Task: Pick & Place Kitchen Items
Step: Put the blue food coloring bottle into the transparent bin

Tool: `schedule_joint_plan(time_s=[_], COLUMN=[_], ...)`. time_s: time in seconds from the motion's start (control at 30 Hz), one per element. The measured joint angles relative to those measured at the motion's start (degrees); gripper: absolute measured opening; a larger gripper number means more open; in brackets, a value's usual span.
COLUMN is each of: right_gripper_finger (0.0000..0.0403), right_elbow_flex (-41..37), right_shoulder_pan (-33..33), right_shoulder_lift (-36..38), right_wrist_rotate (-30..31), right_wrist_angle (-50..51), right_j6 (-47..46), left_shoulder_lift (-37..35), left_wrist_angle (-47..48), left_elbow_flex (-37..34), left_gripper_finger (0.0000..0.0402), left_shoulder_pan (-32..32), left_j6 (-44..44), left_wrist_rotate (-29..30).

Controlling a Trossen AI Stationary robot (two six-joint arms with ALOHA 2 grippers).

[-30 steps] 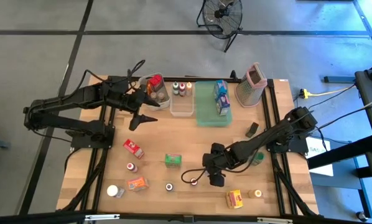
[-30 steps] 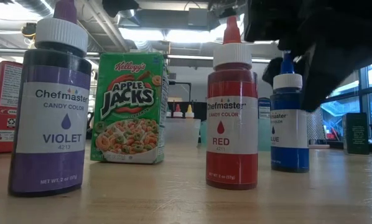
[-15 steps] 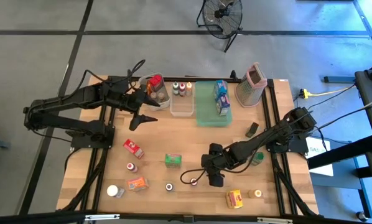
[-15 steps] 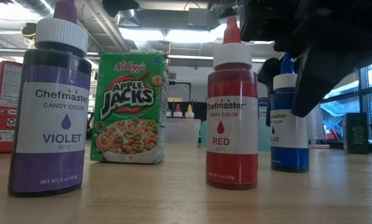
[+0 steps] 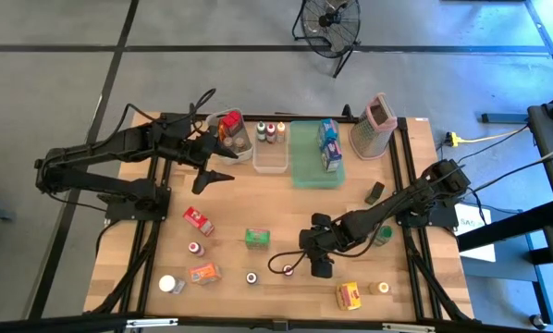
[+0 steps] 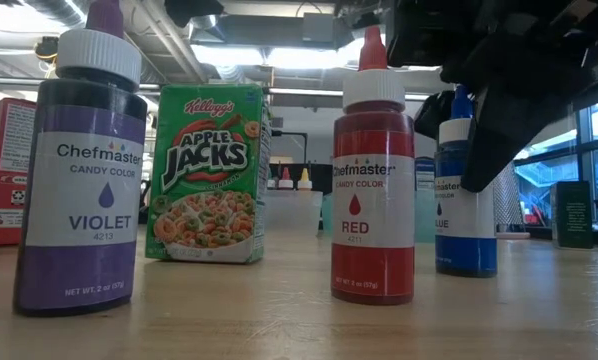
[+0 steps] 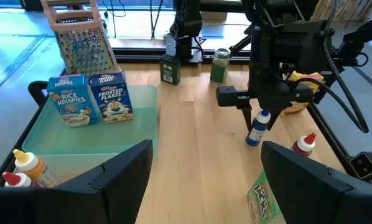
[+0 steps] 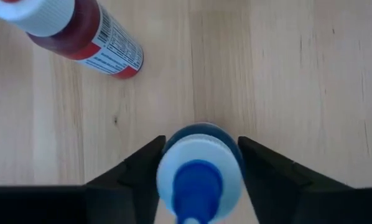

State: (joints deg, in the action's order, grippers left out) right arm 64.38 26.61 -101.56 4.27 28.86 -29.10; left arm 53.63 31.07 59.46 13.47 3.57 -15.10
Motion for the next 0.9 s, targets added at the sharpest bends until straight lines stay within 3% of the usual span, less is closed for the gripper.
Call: schedule_joint_plan(time_s=[0.2,0.47,0.77,0.9], right_gripper_finger=[0.014,0.0139,0.0138,0.0138], right_elbow_flex=[0.04,1.63,16.61,25.74], right_shoulder_pan=[-0.02,-0.04,-3.43,-5.98], right_shoulder_lift=[0.0,-0.02,-0.01,0.0], right_wrist_rotate=[0.02,0.02,0.14,4.8], right_wrist_angle=[-0.11,1.42,19.75,29.22], right_j6=[-0.16,-0.44,0.05,2.09], left_shoulder_lift=[0.0,0.0,0.0,0.0], left_wrist_angle=[0.02,0.97,3.7,4.15], left_elbow_flex=[0.0,0.0,0.0,0.0], left_gripper_finger=[0.0294,0.0294,0.0294,0.0294], left_shoulder_pan=[0.0,0.0,0.0,-0.13], left_j6=[0.0,0.16,3.18,3.13], left_wrist_rotate=[-0.01,0.01,0.01,-0.04])
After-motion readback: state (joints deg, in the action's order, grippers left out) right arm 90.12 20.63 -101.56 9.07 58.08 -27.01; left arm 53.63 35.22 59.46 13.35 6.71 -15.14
